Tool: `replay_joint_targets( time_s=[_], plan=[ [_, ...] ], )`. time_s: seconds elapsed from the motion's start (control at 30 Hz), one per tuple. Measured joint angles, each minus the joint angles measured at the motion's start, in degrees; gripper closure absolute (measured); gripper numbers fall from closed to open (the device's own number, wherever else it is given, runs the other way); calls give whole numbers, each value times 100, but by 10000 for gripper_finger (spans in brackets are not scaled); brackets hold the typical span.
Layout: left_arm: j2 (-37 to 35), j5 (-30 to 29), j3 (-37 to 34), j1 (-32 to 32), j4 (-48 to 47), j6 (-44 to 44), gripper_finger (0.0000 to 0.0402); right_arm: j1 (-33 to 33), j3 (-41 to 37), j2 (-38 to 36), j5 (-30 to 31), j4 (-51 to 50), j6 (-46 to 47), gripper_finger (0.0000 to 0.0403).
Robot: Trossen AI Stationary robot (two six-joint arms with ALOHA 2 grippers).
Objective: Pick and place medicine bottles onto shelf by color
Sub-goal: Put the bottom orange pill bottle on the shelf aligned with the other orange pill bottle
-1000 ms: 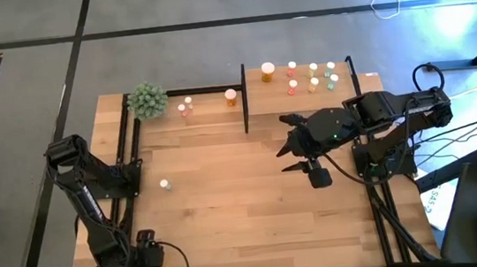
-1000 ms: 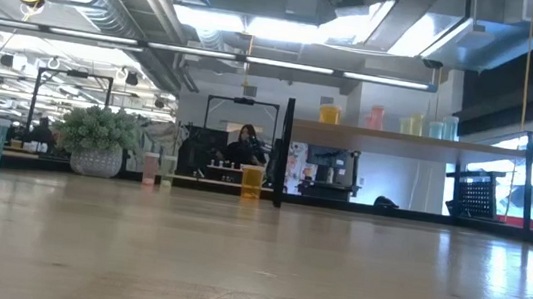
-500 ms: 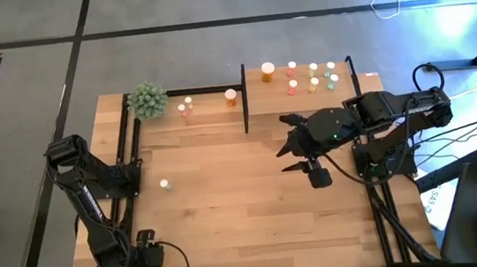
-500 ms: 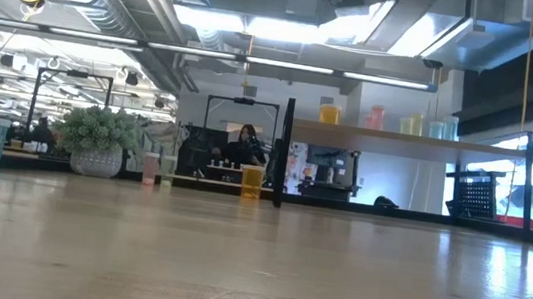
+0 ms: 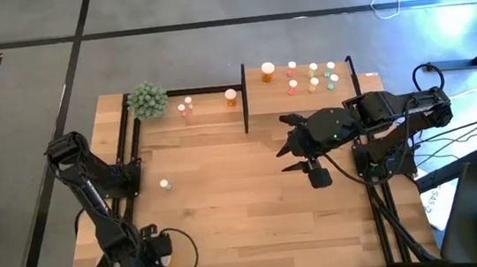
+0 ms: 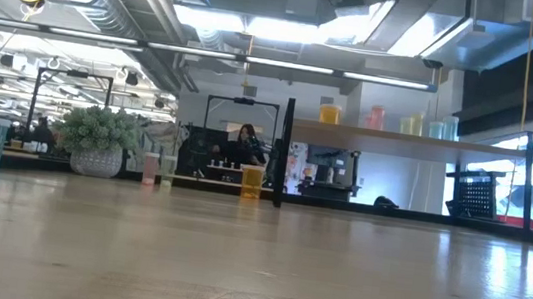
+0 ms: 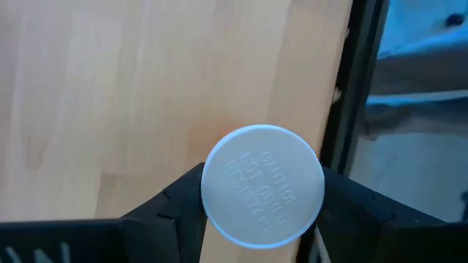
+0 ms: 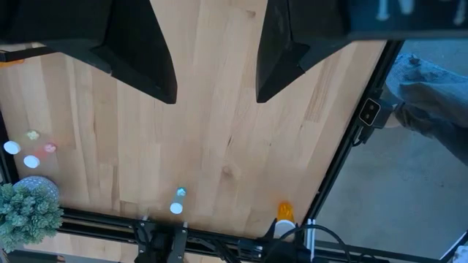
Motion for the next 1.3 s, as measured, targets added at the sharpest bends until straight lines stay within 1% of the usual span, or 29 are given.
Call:
replay_joint_targets(
  time_s=[0.13,0.23,0.33,0.5,0.57,0.73,0.87,0.97,1.07,1.2,1.3],
  plan=[
    [-277,17,0,314,-17,33,201,0,0,0,1,-3,-13,212],
    [-565,22,0,570,-24,228,201,-1,0,0,1,-4,-16,212],
    [-920,122,0,875,-210,349,201,1,0,0,14,-30,-18,212],
    [-1593,116,0,1409,-559,552,201,0,0,-5,159,-166,-17,212],
    [-1843,73,0,1656,-633,746,201,1,0,-31,321,-224,-18,212],
    [-2392,29,4,2410,-840,1250,201,-1,-2,-260,944,-531,-14,212],
    [-2611,30,57,3084,-1044,1786,201,-8,-2,-521,1012,-558,-1,212],
    [-2610,79,465,3584,-1617,2335,202,-8,-2,-696,1010,-564,-18,212],
    [-2517,77,1068,4087,-2218,2990,202,-8,-2,-818,1010,-576,-18,212],
    [-2309,74,1868,4826,-2745,3737,202,-8,0,-897,1029,-727,-11,212],
    [-2082,88,2530,5357,-3104,4357,202,-14,0,-915,1345,-921,-3,212]
  ],
)
